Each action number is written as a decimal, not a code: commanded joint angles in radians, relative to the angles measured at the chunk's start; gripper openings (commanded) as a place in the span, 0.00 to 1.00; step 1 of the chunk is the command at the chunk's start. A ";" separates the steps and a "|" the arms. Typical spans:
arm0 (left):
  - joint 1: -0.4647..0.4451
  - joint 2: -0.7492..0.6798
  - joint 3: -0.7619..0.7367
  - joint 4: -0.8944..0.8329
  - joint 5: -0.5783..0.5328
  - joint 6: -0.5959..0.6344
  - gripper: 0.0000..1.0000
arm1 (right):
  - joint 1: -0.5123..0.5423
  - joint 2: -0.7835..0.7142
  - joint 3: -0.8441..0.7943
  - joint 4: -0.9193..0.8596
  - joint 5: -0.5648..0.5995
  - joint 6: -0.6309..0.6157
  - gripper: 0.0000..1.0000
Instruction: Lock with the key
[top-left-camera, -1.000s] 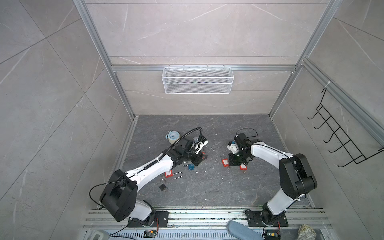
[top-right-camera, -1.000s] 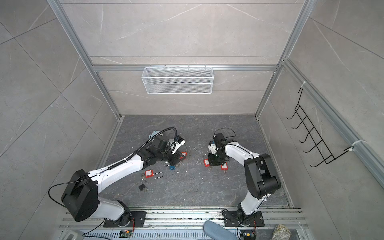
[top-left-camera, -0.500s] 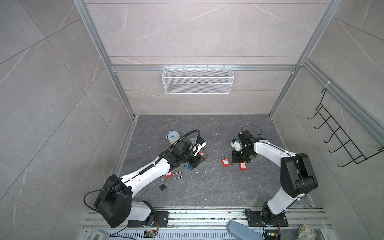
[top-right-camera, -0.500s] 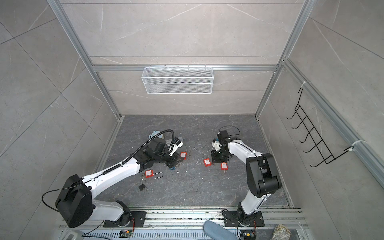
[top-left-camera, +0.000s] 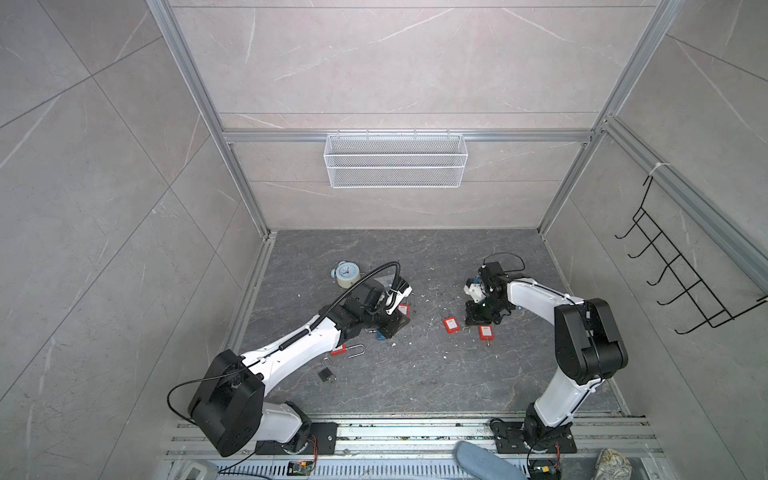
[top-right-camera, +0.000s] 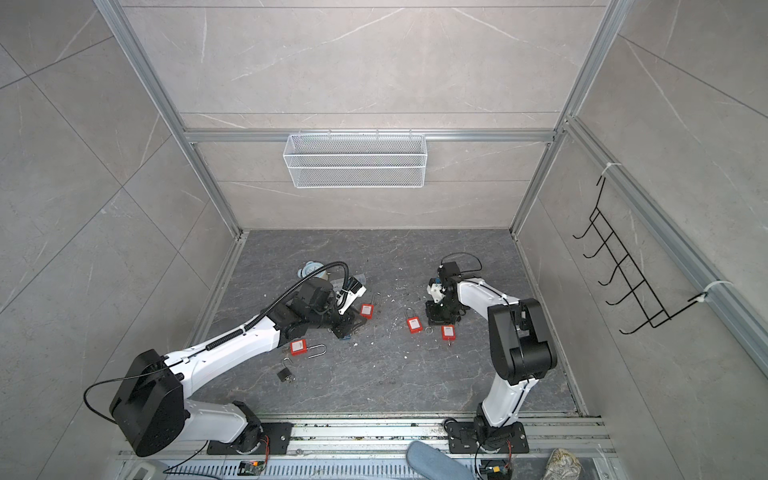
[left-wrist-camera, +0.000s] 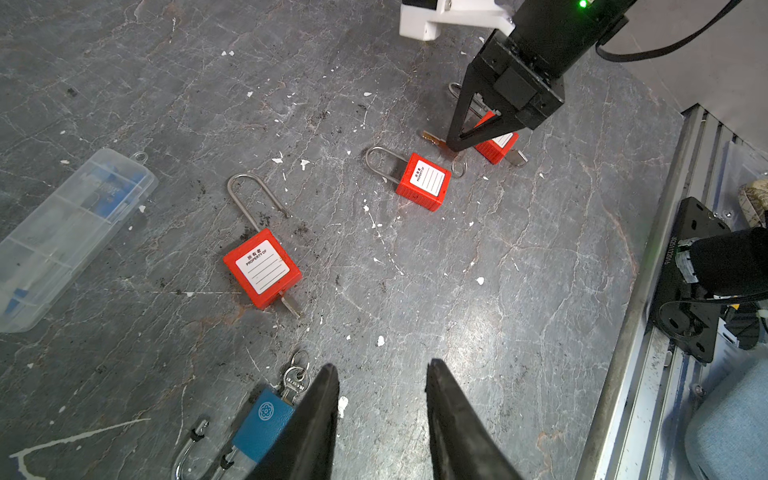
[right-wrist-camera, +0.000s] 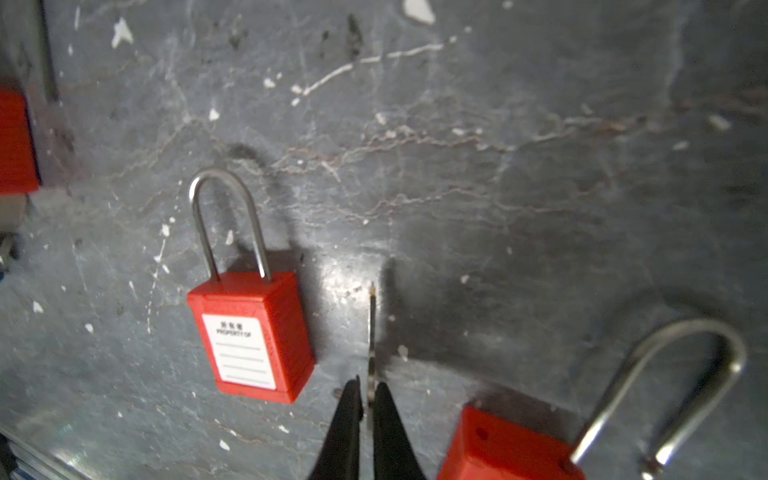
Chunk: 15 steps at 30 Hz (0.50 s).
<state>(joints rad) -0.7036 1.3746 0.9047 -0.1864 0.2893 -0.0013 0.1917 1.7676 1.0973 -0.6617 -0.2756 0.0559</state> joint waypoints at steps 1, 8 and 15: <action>-0.005 -0.023 0.000 0.019 0.002 -0.019 0.38 | -0.007 -0.027 -0.002 0.026 0.066 -0.001 0.24; -0.005 -0.011 0.016 0.024 0.003 -0.011 0.38 | -0.007 -0.172 -0.014 0.019 0.183 0.029 0.39; -0.007 0.003 0.019 0.053 0.005 -0.010 0.38 | -0.011 -0.224 -0.090 -0.017 0.269 0.118 0.54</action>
<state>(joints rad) -0.7063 1.3758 0.9047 -0.1738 0.2890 -0.0013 0.1852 1.5375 1.0599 -0.6453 -0.0685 0.1215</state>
